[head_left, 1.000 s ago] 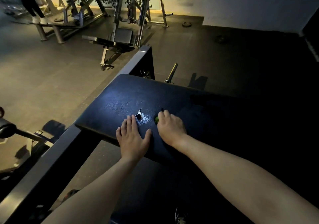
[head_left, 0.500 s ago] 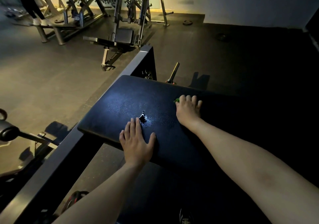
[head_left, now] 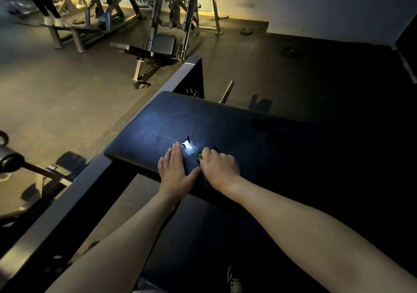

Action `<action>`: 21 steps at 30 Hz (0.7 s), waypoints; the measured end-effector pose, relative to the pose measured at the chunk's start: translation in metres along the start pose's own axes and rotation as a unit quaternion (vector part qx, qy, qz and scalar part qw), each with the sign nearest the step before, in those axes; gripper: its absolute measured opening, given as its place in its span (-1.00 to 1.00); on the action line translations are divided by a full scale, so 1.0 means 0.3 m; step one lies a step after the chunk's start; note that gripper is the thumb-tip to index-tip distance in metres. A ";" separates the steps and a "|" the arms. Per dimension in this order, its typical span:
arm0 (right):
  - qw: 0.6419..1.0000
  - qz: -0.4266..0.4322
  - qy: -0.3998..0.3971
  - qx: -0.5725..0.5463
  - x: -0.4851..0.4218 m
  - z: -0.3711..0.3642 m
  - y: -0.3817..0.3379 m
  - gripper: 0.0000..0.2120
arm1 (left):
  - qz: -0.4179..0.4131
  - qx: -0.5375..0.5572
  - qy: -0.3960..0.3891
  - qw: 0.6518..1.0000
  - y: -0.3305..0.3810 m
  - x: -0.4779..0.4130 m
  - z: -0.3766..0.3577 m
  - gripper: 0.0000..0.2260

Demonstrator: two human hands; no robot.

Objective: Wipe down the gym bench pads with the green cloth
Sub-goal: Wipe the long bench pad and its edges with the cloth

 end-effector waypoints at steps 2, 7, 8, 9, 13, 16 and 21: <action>1.000 0.013 -0.006 -0.025 0.032 0.004 -0.024 -0.71 | 0.015 0.003 0.010 1.000 -0.003 0.031 -0.009 -0.05; 0.993 0.023 0.020 -0.112 0.033 0.022 0.033 -0.72 | 0.047 0.016 0.028 0.998 0.000 0.085 -0.031 -0.04; 0.993 0.008 0.050 -0.103 0.010 0.027 0.081 -0.74 | 0.050 0.014 0.021 0.998 0.003 0.080 -0.029 -0.03; 0.993 -0.023 0.076 -0.089 -0.022 0.031 0.134 -0.77 | 0.051 0.010 0.019 0.998 0.005 0.074 -0.027 -0.04; 0.979 -0.174 0.047 -0.094 -0.099 0.021 0.261 -0.76 | 0.045 0.010 0.009 0.999 0.004 0.072 -0.030 -0.06; 0.982 -0.158 0.053 -0.086 -0.084 -0.009 0.189 -0.75 | 0.049 0.009 0.000 0.999 0.006 0.064 -0.029 -0.06; 0.992 -0.087 0.055 -0.079 0.022 -0.026 0.049 -0.73 | 0.038 0.029 -0.010 0.999 0.000 0.075 -0.018 0.05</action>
Point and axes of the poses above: each hand's wrist, its own x-axis away from the middle knuckle, its own z-axis out of the back of the hand, y = z × x, the point moved 1 cm from there along -x, towards the middle knuckle, and after that the axes turned 3 degrees about -y, right-handed, at the moved point
